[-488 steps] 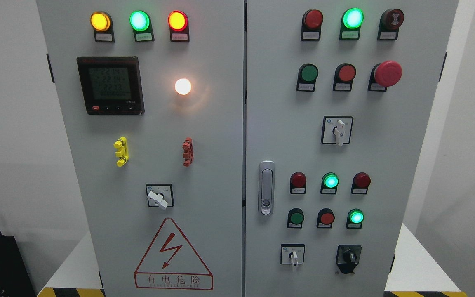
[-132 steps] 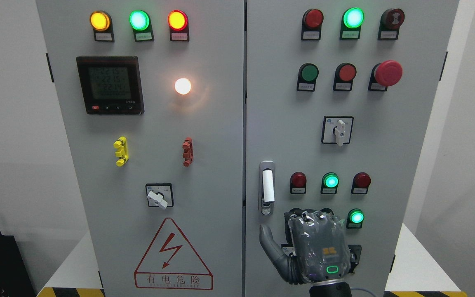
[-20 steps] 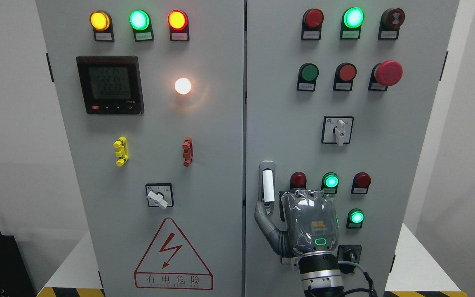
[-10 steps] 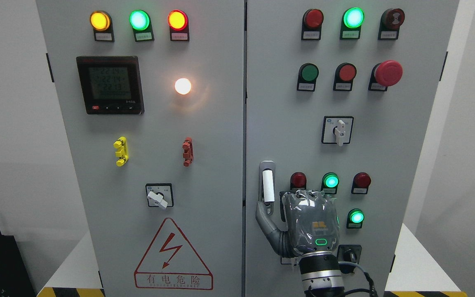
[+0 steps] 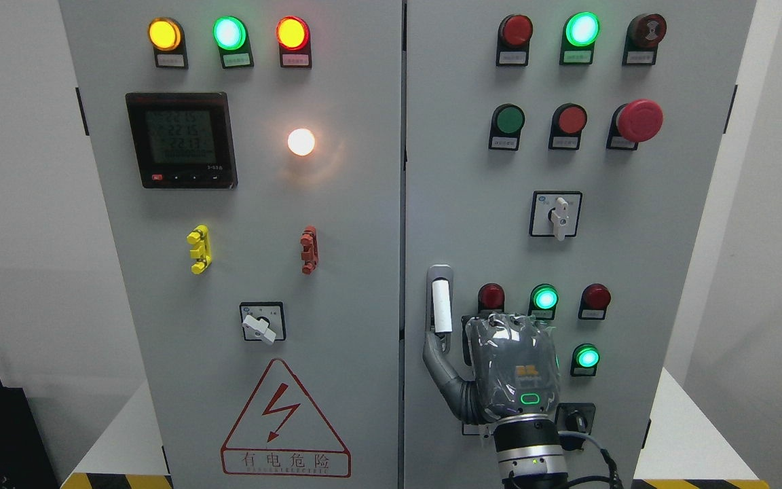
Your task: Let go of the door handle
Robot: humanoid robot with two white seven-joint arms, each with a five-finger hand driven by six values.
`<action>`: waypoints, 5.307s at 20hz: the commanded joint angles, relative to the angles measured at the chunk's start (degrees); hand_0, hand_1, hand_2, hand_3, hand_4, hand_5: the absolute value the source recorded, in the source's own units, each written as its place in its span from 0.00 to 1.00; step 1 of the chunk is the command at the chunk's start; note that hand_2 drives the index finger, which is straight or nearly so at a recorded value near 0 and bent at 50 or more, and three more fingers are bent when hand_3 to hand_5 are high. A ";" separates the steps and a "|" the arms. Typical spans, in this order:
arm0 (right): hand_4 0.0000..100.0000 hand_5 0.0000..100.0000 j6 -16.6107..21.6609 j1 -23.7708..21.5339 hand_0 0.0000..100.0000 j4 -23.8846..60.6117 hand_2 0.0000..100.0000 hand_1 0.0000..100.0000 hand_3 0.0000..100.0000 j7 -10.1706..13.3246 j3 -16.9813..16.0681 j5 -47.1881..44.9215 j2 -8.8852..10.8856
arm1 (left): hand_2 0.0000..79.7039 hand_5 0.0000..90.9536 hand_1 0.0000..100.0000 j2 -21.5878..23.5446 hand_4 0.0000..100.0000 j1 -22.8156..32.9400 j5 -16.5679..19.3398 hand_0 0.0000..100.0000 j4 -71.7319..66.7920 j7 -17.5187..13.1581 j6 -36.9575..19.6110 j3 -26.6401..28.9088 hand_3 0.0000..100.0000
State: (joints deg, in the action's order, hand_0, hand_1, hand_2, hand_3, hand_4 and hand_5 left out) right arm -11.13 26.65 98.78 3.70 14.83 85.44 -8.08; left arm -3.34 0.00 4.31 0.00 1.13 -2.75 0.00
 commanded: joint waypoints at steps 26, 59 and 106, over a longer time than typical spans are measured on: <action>0.99 1.00 -0.47 0.25 0.51 0.01 0.87 0.11 1.00 -0.01 -0.42 -0.01 -0.35 | 0.00 0.00 0.39 0.00 0.00 -0.18 0.00 0.12 -0.53 0.01 0.02 0.09 0.00; 0.99 1.00 -0.64 -0.02 0.52 0.27 0.87 0.10 1.00 -0.01 -0.86 -0.19 -0.44 | 0.00 0.00 0.39 0.00 0.00 -0.18 0.00 0.12 -0.53 0.01 0.02 0.09 0.00; 1.00 1.00 -0.64 -0.19 0.53 0.45 0.86 0.11 1.00 0.08 -1.65 -0.45 -0.35 | 0.00 0.00 0.39 0.00 0.00 -0.18 0.00 0.12 -0.53 0.01 0.02 0.09 0.00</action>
State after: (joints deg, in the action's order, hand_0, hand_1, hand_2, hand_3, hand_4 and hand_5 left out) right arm -11.81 26.47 99.25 4.00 13.22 84.99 -8.45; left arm -3.34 0.00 4.31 0.00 1.13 -2.76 0.00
